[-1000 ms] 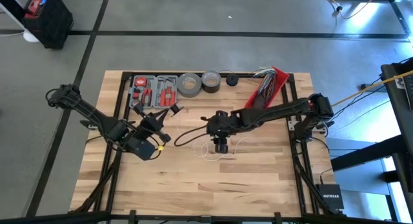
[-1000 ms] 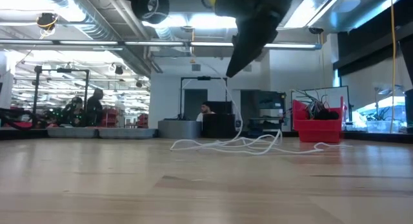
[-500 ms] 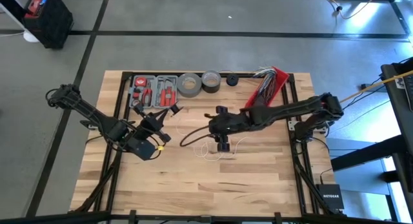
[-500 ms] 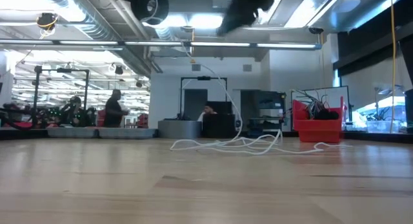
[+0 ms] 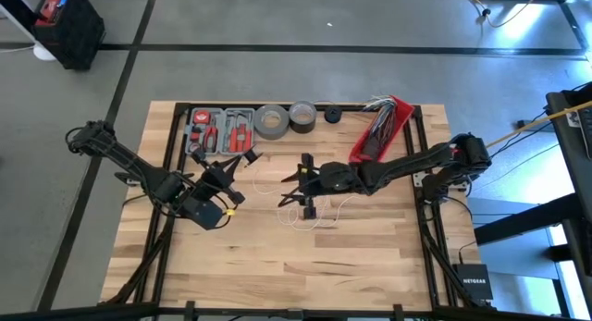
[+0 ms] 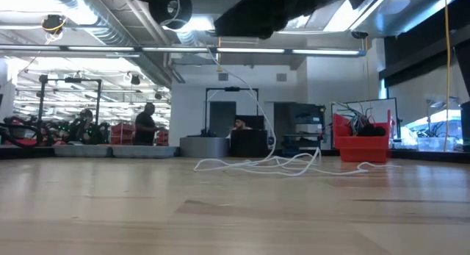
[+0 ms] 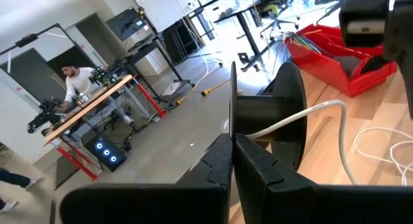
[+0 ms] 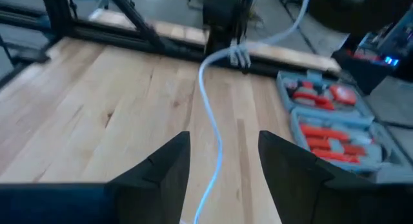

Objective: Coil cords
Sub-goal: Uncoil the white wire from the spool

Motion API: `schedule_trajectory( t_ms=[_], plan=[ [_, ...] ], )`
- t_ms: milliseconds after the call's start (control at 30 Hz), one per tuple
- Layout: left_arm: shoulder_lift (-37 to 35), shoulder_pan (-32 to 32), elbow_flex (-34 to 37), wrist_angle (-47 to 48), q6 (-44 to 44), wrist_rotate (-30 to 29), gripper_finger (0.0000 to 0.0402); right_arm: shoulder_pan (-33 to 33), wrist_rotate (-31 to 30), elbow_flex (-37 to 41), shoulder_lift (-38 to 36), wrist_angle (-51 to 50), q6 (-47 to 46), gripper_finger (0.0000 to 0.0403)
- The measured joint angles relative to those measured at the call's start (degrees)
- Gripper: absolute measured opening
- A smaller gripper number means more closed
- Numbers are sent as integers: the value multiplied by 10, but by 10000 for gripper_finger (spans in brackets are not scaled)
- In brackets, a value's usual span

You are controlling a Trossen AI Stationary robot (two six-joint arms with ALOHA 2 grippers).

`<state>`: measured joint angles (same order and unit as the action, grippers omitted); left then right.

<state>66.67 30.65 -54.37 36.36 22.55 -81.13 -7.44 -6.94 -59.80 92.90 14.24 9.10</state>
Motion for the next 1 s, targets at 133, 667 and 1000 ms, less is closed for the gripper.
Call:
schedule_trajectory(
  t_ms=[133, 667, 1000],
  plan=[
    [0, 0, 0, 0, 0, 0, 5, 0, 1, 3, 25, 14, -12, 189],
    [27, 0, 0, -73, -141, 66, 5, 0, -31, 2, 77, 218, -77, 189],
    [57, -5, 0, -194, -258, 76, 5, 0, -30, 2, 77, 211, -89, 177]
  ],
)
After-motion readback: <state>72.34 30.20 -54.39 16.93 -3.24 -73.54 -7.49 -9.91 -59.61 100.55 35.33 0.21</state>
